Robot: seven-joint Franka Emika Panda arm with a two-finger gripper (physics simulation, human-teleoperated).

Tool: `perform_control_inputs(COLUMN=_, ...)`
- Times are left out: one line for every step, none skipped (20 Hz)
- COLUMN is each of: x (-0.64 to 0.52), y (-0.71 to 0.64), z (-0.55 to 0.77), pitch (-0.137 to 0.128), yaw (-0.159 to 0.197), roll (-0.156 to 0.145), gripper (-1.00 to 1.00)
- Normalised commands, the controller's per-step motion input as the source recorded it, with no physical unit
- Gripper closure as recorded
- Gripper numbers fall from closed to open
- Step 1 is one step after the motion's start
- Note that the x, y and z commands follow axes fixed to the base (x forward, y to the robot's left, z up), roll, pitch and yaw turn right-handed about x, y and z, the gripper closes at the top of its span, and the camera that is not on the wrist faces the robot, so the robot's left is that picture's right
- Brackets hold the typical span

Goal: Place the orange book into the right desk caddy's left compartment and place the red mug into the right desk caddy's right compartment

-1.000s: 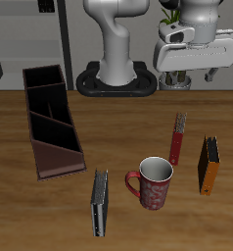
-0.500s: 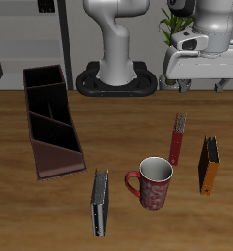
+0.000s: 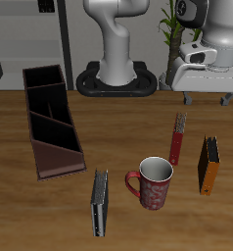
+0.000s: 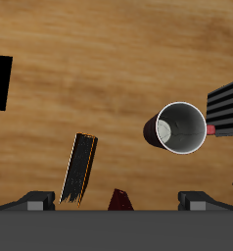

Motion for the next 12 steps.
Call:
perform_control_inputs(x=0.03, y=-0.15, z=0.02, pitch=0.0, yaw=0.0, roll=0.0, gripper=-1.0)
perform_control_inputs(x=0.13, y=0.1, z=-0.42, pitch=0.026, yaw=-0.032, roll=-0.043, gripper=-1.0)
perform_control_inputs(x=0.01, y=-0.04, z=-0.27, pitch=-0.033, yaw=-0.064, roll=-0.056, gripper=-1.0)
perform_control_inputs(x=-0.01, y=0.14, z=-0.3, pitch=0.036, yaw=0.017, roll=0.097, gripper=-1.0)
perform_control_inputs(x=0.02, y=0.03, z=-0.28, pitch=0.016, yaw=0.015, roll=0.024, gripper=-1.0)
perform_control_inputs(x=0.01, y=-0.09, z=-0.26, pitch=-0.008, yaw=-0.139, roll=-0.123, gripper=-1.0)
perform_control_inputs(x=-0.03, y=0.28, z=-0.3, pitch=-0.049, yaw=0.037, roll=0.113, gripper=-1.0)
perform_control_inputs(x=0.09, y=0.22, z=-0.48, pitch=0.076, yaw=0.02, roll=0.067, gripper=-1.0)
perform_control_inputs(x=0.04, y=0.25, z=-0.55, pitch=0.085, yaw=-0.007, roll=0.009, gripper=-1.0)
perform_control_inputs(x=-0.06, y=-0.02, z=-0.02, pitch=0.0, yaw=0.0, roll=0.0, gripper=-1.0)
perform_control_inputs(x=0.05, y=0.19, z=-0.37, pitch=-0.016, yaw=0.029, roll=0.056, gripper=-1.0)
perform_control_inputs(x=0.12, y=0.08, z=-0.4, pitch=0.018, yaw=-0.008, roll=-0.023, gripper=-1.0)
